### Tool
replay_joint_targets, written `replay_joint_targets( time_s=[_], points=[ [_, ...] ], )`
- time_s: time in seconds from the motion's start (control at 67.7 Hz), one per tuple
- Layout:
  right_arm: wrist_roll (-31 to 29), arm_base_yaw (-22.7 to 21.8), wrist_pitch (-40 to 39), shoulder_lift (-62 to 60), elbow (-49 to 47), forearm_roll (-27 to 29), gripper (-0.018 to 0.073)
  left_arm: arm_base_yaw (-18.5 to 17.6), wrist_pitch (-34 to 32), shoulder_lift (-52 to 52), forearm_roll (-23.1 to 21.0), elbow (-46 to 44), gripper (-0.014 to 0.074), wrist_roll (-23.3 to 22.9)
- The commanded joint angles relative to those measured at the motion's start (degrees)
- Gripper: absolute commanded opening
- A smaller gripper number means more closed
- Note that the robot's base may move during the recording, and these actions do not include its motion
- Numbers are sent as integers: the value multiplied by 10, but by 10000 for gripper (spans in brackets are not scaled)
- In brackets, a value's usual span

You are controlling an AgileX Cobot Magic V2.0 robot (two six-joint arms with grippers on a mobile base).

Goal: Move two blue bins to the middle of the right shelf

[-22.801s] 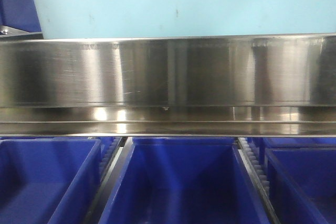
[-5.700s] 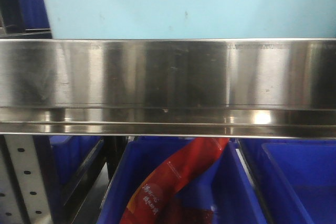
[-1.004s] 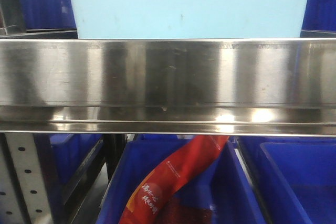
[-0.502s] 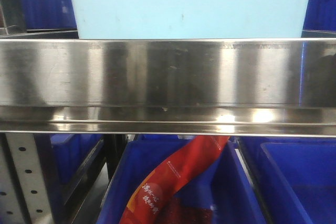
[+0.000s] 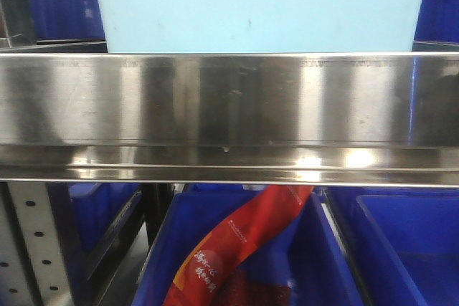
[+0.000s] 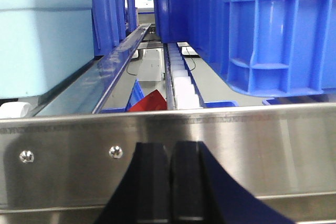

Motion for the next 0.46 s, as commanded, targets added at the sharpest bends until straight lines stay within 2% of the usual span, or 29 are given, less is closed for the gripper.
replay_joint_targets(
  time_s=[0.0, 0.443],
  points=[
    [-5, -3, -16, -2, 2, 1, -161, 2, -14, -3, -4, -1, -111, 0],
    [-5, -3, -16, -2, 2, 1, -161, 2, -14, -3, -4, -1, -111, 0]
  ],
)
